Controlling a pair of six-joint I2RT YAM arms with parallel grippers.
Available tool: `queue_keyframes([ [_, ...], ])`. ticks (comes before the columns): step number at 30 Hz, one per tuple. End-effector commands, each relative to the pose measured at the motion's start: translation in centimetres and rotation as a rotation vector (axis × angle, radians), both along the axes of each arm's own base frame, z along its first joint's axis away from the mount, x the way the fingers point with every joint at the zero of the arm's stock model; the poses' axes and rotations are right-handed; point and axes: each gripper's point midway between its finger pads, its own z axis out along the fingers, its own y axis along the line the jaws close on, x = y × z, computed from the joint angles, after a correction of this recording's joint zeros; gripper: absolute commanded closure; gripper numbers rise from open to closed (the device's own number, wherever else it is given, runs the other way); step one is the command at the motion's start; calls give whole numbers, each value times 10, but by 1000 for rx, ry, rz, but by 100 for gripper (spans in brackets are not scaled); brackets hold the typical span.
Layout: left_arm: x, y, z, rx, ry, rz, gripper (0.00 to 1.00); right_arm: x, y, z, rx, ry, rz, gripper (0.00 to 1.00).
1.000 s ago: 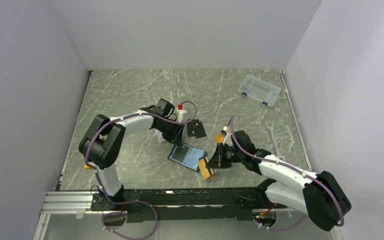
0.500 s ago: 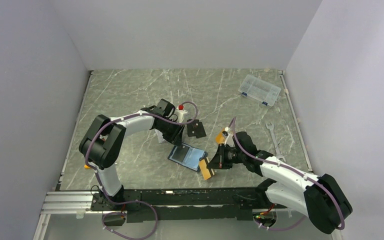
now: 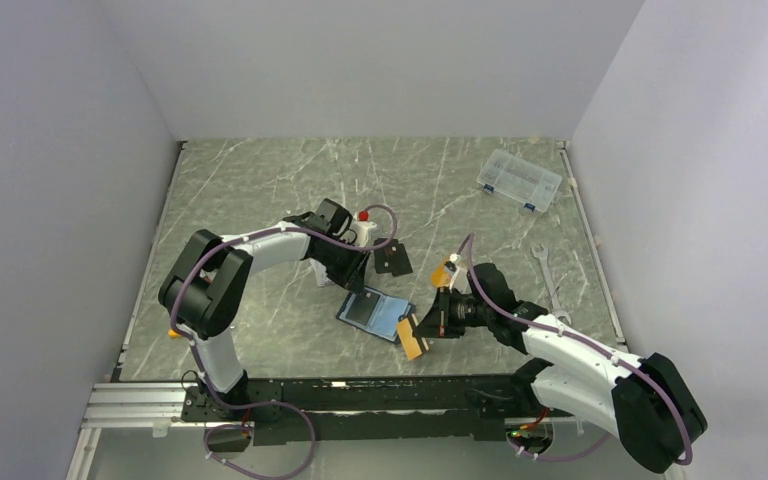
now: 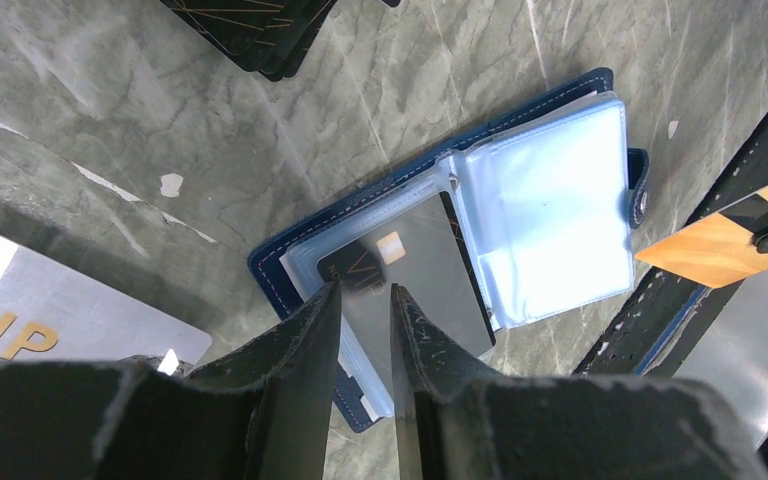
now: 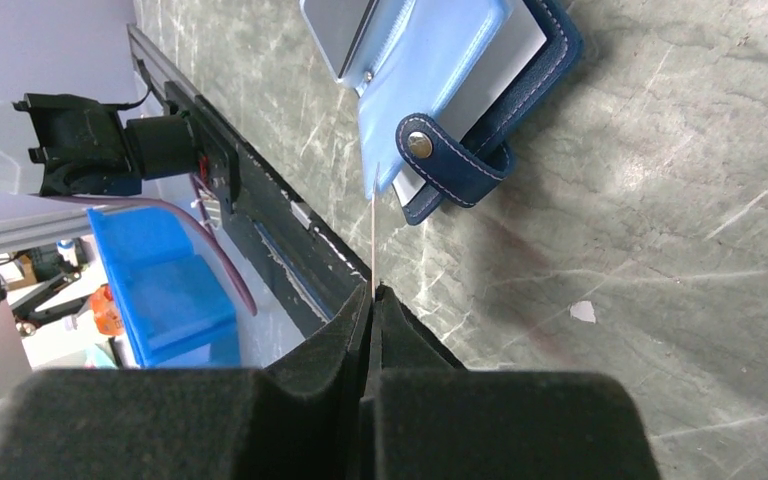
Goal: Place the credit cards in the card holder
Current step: Turn over the card slot in the card holder.
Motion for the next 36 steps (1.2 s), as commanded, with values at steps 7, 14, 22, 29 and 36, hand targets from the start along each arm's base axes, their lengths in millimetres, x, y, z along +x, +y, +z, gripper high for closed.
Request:
queue_keyframes([
  [7, 3, -4, 12, -13, -36, -24, 71, -9, -4, -1, 5, 12, 23, 100],
  [14, 3, -5, 14, -17, -35, -26, 72, -7, -2, -1, 9, 7, 22, 100],
  [22, 3, -5, 15, -18, -41, -30, 72, -3, 1, 1, 26, -2, 23, 100],
  [29, 4, -4, 16, -17, -49, -30, 73, -6, -1, 5, 35, -11, 29, 100],
  [36, 3, -5, 17, -19, -46, -30, 73, -6, -3, 6, 38, -10, 28, 100],
])
